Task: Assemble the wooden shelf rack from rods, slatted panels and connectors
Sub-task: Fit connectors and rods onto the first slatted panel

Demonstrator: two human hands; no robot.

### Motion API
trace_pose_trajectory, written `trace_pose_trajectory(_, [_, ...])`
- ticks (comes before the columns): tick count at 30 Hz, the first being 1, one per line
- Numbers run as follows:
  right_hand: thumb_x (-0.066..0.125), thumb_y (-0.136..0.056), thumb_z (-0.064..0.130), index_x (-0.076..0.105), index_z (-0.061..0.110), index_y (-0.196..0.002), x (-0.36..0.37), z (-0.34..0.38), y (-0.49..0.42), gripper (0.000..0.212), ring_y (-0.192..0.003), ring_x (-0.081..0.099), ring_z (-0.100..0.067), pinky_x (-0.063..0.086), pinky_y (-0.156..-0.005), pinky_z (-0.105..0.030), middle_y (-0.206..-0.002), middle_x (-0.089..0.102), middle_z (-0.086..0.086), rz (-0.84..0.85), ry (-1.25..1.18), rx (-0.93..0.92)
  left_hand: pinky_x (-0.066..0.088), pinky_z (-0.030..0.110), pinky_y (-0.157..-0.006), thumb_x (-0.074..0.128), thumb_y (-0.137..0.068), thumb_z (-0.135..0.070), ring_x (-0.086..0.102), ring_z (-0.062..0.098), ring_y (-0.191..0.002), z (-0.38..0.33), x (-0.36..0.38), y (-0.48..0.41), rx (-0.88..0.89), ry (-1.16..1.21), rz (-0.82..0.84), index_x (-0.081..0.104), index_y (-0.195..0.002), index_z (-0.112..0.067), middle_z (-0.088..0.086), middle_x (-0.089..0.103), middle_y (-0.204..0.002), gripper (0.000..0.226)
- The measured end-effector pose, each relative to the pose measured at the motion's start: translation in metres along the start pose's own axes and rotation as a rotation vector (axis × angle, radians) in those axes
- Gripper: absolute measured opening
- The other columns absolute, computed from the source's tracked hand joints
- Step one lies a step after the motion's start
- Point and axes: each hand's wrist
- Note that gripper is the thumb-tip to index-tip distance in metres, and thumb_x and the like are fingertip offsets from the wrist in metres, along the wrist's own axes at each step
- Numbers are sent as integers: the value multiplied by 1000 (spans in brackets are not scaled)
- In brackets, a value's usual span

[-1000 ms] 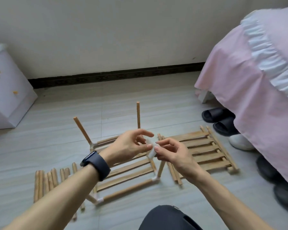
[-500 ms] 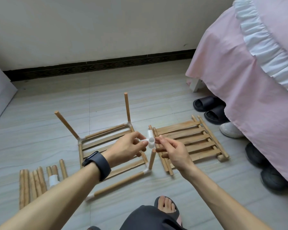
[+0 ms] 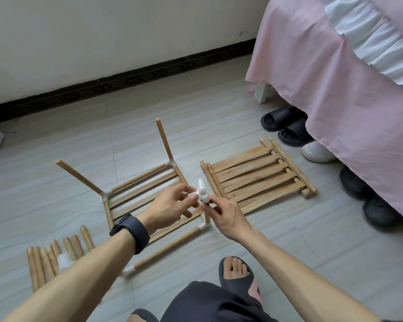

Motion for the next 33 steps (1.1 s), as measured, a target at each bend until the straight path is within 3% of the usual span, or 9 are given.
trace_pose_trajectory(6, [34, -97, 77, 63, 37, -124, 3, -10, -6, 56, -83, 63, -10, 55, -77, -40, -99, 67, 13, -22, 41, -60, 46, 11, -57, 57, -98, -48, 70, 2, -73, 0, -4, -9, 37, -149, -39, 62, -113, -29, -9, 73, -92, 25])
trace_pose_trajectory(10, [40, -97, 74, 63, 40, -113, 6, -13, -9, 44, -73, 57, -3, 50, -68, -31, -81, 57, 25, -62, 14, -72, 47, 12, -54, 60, -96, -49, 68, -1, -71, -5, -3, -16, 45, -225, -61, 61, -106, -25, -6, 73, -90, 26])
trace_pose_trajectory(14, [41, -97, 74, 64, 42, -115, 7, -16, -10, 43, -73, 56, 1, 42, -64, -23, -84, 56, 35, -78, 18, -84, 45, 10, -51, 61, -97, -46, 67, -2, -65, -6, 1, -16, 34, -210, -89, 61, -98, -21, -5, 74, -84, 25])
trace_pose_trajectory(18, [42, -97, 74, 65, 41, -117, 8, -18, -9, 44, -79, 59, -1, 49, -69, -25, -87, 61, 22, -60, -8, -92, 43, 11, -51, 61, -97, -44, 65, -1, -59, -3, 2, -10, -6, -192, -50, 63, -96, -19, -12, 75, -79, 25])
trace_pose_trajectory(22, [44, -98, 71, 67, 39, -117, 9, -17, -8, 44, -79, 59, 2, 41, -68, -13, -87, 61, 23, -64, -33, -103, 45, 14, -56, 60, -98, -44, 63, -4, -62, -1, 7, -7, -22, -301, -29, 61, -95, -22, -10, 75, -78, 22])
trace_pose_trajectory(27, [36, -96, 77, 66, 38, -114, 5, -19, -11, 52, -71, 57, -7, 51, -67, -34, -80, 62, 14, -60, 12, -122, 43, 19, -60, 56, -99, -46, 61, -2, -71, -4, 18, -10, -11, -417, -105, 57, -90, -24, -9, 74, -77, 24])
trace_pose_trajectory(30, [37, -98, 72, 65, 35, -111, 1, -22, -12, 48, -62, 49, -5, 45, -61, -31, -70, 53, 15, -55, 50, -161, 52, 31, -74, 56, -99, -45, 66, 8, -80, -5, 14, -11, 17, -482, -74, 58, -92, -24, -11, 74, -77, 22])
trace_pose_trajectory(33, [30, -98, 73, 63, 34, -110, -1, -25, -6, 52, -63, 50, -7, 41, -59, -25, -73, 60, 11, -18, 94, -189, 51, 30, -73, 57, -98, -47, 64, 2, -75, -2, 15, -11, 28, -514, -23, 59, -92, -24, -13, 74, -76, 25])
Point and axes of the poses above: each hand's wrist, its own y-axis away from the middle knuckle, its own x-axis out of the palm, z = x × y
